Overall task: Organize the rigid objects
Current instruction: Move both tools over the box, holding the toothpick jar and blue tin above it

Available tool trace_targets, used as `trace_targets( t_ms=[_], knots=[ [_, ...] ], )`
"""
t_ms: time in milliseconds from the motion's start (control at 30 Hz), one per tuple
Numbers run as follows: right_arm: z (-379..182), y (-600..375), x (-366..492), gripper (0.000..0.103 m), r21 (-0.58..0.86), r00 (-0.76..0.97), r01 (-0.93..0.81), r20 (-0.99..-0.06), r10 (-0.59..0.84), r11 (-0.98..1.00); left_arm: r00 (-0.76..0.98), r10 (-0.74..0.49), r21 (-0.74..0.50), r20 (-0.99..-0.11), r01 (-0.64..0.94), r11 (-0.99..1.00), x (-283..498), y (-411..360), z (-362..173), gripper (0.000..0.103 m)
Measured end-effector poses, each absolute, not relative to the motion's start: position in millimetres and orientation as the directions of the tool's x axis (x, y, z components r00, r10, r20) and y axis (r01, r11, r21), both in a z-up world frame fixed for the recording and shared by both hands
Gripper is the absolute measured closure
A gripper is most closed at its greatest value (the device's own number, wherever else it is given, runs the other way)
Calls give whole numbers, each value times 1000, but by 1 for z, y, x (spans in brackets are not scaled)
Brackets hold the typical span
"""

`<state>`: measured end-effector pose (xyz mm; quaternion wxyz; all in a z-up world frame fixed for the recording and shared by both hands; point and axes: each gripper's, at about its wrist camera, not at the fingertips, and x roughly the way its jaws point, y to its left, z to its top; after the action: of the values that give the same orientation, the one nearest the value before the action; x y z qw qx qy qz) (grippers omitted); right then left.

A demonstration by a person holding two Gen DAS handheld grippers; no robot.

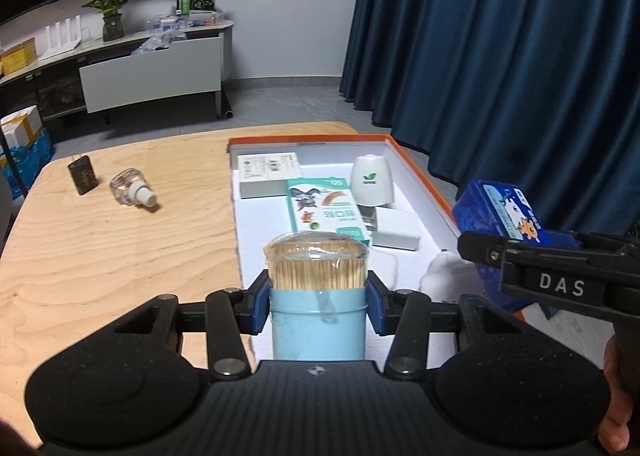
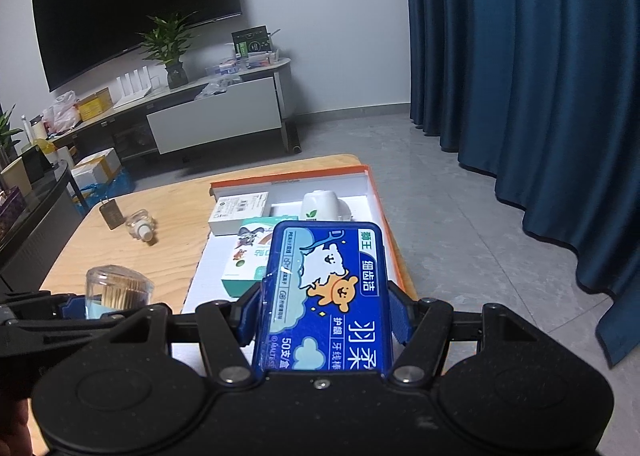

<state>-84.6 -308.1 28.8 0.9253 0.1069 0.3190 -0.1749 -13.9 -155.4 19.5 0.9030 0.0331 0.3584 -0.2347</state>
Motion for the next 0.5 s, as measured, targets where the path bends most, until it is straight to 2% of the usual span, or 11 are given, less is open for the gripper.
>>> trace_targets(
  t_ms=[500],
  knots=[
    [29,-315,-80,29,84,733,391,-631,-255,916,609,-415,-92,-675,490,867,-14,-174,14,55]
  ],
)
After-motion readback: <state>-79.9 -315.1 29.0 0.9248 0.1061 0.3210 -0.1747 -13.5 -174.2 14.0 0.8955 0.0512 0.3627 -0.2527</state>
